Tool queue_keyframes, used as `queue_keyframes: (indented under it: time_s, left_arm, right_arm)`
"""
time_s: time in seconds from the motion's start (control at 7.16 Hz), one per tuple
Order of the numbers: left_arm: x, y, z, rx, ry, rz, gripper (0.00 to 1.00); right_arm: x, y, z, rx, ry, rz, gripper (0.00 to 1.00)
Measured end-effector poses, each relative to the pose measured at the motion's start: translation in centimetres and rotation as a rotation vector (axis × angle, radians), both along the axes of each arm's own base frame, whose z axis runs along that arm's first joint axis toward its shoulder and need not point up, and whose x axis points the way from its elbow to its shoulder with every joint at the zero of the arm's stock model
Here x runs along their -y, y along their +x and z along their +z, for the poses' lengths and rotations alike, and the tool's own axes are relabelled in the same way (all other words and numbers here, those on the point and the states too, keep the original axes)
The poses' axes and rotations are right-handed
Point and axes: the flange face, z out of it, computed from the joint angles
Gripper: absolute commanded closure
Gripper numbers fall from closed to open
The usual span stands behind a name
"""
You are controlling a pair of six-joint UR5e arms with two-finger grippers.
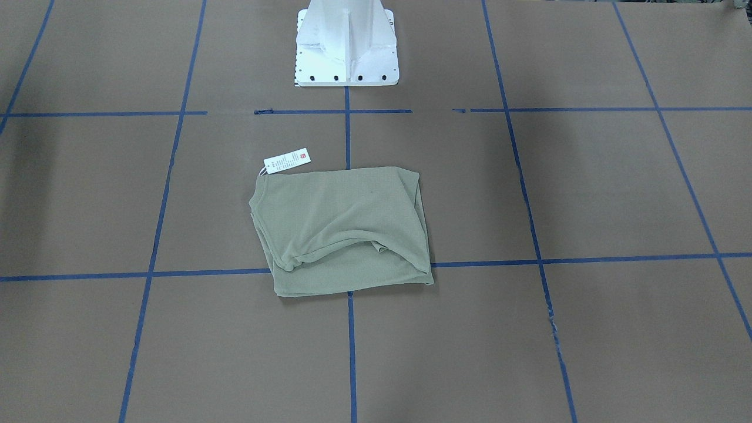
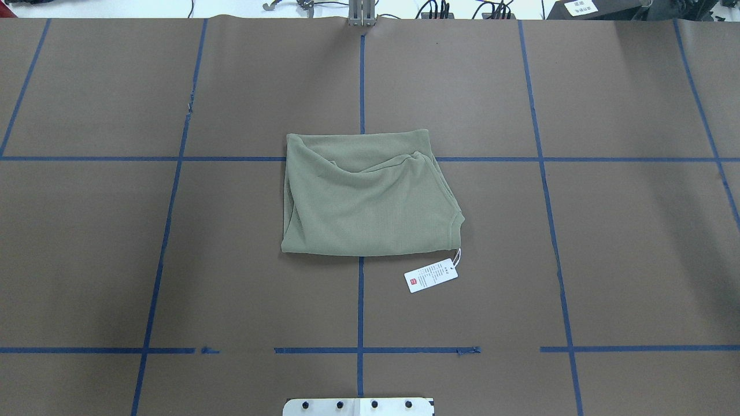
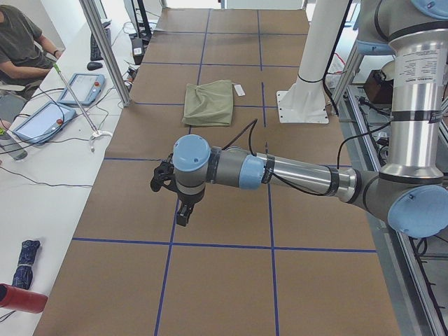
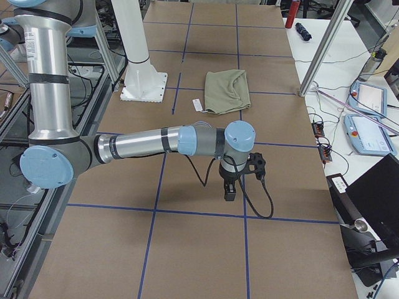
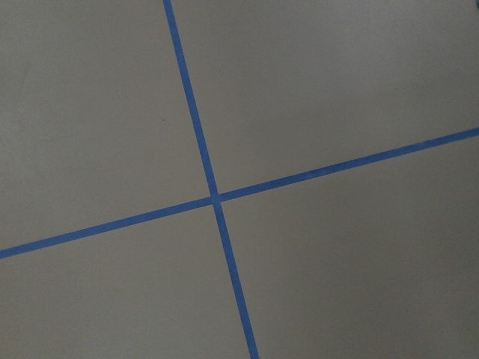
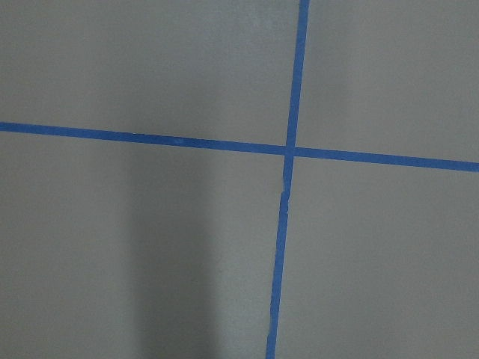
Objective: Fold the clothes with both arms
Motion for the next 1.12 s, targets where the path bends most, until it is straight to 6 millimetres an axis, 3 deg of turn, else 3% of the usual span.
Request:
queue_keyframes:
  time_s: [0.42, 1.12]
  left_arm:
    - [-0.1, 0.0, -0.8, 0.01, 0.032, 0.003, 0.0]
    - [-0.5, -0.5, -2.1, 0.036, 0.058, -0.015, 0.0]
  right_arm:
    - [-0.6, -0.4, -0.1, -0.009, 0.005, -0.01, 0.0]
    - [0.0, -0.7, -0.8, -0.013, 0.02, -0.015, 0.0]
